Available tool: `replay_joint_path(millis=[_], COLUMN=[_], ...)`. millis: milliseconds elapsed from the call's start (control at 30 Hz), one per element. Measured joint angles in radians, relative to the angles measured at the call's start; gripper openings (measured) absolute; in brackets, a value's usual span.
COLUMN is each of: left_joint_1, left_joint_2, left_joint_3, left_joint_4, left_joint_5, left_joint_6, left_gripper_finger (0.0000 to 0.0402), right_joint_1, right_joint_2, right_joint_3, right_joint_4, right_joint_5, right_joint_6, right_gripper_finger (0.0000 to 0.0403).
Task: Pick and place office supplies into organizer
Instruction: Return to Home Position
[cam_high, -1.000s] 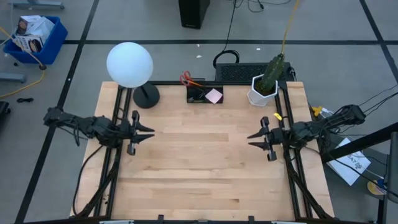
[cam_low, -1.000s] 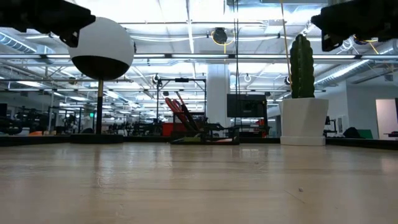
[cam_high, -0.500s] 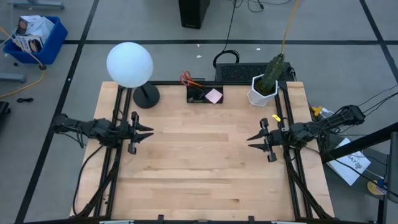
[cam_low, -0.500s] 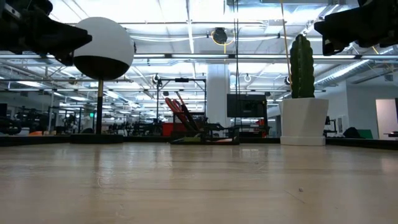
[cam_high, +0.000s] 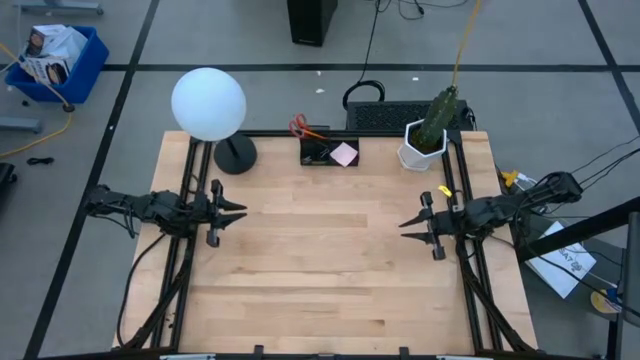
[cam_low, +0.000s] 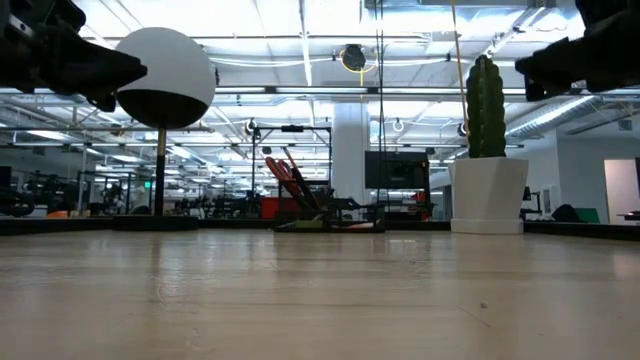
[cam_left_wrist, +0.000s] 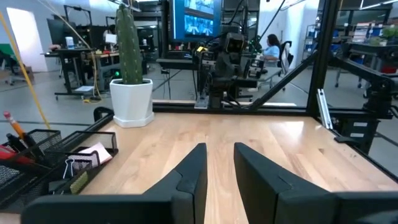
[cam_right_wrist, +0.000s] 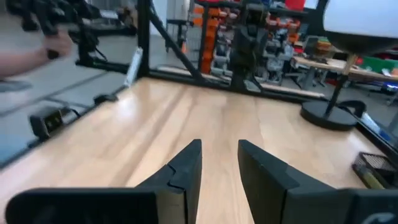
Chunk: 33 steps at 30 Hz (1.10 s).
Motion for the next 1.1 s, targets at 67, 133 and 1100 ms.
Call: replay_joint_path(millis=[67,133,1100], left_joint_1=[0.0,0.0,0.0], left_joint_2=[0.001,0.004,0.005], left_joint_3=[0.0,0.0,0.001], left_joint_4=[0.0,-0.005,-0.006], left_joint_5=[0.0,0.0,-0.009], left_joint_6=[-0.002,0.001,-0.029], left_gripper_finger=[0.0086,0.0086,0.0086], right_joint_1=[0.0,0.0,-0.06], right_joint_2=[-0.002,-0.011,-0.254], right_joint_3=[-0.011,-0.018,-0.137], right_joint_4=[-0.01,-0.014,-0.046], right_joint_5=[0.016,0.063,0.03], right_joint_6=[-0.007,-0.022,0.088], right_gripper_finger=[0.01,0.01,0.0099])
